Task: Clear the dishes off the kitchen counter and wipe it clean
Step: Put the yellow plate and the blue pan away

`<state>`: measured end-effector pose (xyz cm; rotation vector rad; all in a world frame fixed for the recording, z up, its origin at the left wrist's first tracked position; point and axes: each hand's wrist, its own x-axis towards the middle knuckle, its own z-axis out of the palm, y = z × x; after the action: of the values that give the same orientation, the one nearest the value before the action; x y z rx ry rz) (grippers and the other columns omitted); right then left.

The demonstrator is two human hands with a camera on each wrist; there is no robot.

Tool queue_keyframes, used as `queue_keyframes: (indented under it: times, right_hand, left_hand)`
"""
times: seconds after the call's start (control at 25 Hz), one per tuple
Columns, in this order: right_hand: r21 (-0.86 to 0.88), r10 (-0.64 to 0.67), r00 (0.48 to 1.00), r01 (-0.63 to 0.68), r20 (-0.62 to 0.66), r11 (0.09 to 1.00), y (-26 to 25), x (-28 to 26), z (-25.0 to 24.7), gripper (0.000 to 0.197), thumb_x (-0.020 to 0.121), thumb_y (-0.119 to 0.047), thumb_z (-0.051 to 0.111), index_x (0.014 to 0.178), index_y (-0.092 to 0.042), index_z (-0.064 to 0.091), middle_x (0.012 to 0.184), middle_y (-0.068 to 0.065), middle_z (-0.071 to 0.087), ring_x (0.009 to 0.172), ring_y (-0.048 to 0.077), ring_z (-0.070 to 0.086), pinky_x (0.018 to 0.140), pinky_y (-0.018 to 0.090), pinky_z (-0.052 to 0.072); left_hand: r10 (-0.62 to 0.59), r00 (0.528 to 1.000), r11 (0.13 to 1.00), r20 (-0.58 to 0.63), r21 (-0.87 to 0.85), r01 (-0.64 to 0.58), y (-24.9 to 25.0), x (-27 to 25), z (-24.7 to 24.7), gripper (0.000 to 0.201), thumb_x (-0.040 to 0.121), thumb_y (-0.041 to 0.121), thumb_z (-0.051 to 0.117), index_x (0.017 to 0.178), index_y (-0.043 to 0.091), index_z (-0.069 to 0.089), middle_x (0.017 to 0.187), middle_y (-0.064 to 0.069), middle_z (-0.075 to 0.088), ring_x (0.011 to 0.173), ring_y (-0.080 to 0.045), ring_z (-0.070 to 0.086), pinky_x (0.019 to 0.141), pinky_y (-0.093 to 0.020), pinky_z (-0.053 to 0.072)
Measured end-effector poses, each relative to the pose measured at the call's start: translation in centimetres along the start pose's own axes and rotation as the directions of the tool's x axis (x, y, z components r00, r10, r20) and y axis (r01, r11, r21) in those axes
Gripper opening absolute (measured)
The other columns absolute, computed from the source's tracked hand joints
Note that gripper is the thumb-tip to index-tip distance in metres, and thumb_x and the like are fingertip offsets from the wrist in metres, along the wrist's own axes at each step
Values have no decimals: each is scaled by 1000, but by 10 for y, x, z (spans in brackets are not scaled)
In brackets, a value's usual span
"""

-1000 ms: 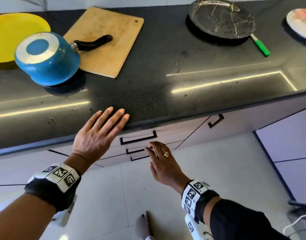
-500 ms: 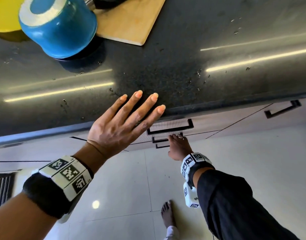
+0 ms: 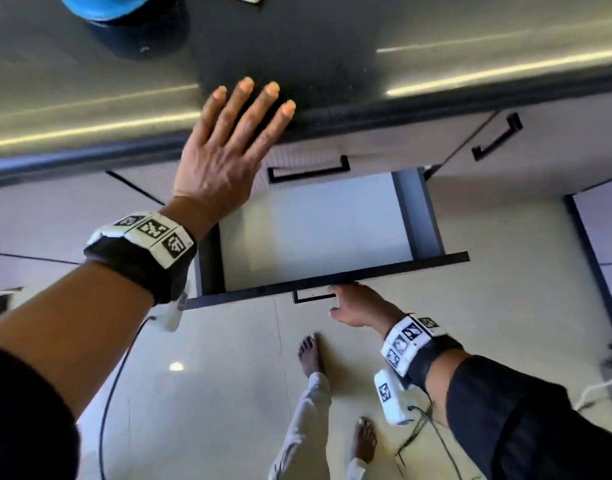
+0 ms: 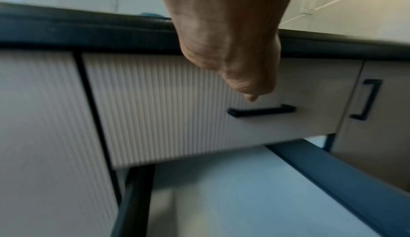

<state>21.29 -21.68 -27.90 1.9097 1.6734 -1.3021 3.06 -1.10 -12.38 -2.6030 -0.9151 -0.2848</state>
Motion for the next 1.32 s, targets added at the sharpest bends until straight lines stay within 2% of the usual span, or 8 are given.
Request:
queue_keyframes:
  times: [0.12,0.2,0.4,0.48,0.6,0.88,1.12,1.32]
  right_hand:
    - [15,-122,973,127,-195,992,21,-84,28,60,92,-33,58,146,-15,40,146,4,48,135,23,44,107,31,38]
    - [-53,-175,962,168,-209,984,48,-125,51,80,92,-31,59,155,-11,15,162,4,17,150,23,14,116,31,24]
    - [-206,-185,983,184,13,961,97,-167,112,95,94,-38,57,154,-7,-11,161,9,-18,149,25,-14,119,31,-1]
    - [-260,-193,981,195,36,946,103,-182,136,94,96,-43,52,153,-6,-13,161,11,-19,149,27,-16,120,34,-4]
    - [-293,-165,986,153,-17,944,102,-188,154,92,97,-46,47,153,-5,-15,160,13,-22,149,29,-17,121,39,-6]
    - [-283,-75,997,79,24,956,93,-195,150,87,99,-48,43,154,-7,-12,162,11,-15,150,26,-10,123,38,1]
    - [-100,-168,971,152,-168,983,-7,-239,106,60,97,-41,51,147,-12,34,149,14,40,136,31,38,110,39,33]
    - [-98,-396,796,398,-458,912,-171,-234,34,35,92,-29,60,124,-15,59,131,5,60,122,26,53,99,34,43]
  left_hand:
    - [-137,960,959,245,-209,190,72,-66,-10,89,89,36,61,157,14,9,163,-18,4,150,-38,4,121,-52,3]
    - [-132,904,918,406,-295,266,143,-147,-19,86,90,44,61,156,13,16,163,-16,6,150,-37,7,121,-53,9]
    - [-86,512,847,855,-208,490,266,-321,-33,98,85,76,24,157,15,-3,162,-12,-14,150,-35,-3,119,-58,13]
    - [-85,434,838,897,-172,518,289,-347,-40,104,78,82,14,152,17,-21,158,-12,-25,147,-36,-15,119,-55,1]
    - [-84,422,826,903,-174,536,305,-351,-50,111,84,79,35,148,15,-28,155,-14,-32,142,-35,-26,121,-53,-2]
    - [-23,366,791,930,-207,576,288,-333,-77,105,86,65,56,157,18,-5,165,-9,-2,151,-33,0,120,-49,17]
    - [-212,592,754,778,-255,606,226,-325,-150,73,93,53,53,152,20,28,158,-3,29,147,-24,22,116,-42,26]
    - [-550,628,601,551,-261,756,82,-337,-202,47,93,48,57,132,22,56,142,2,49,129,-23,47,103,-38,40]
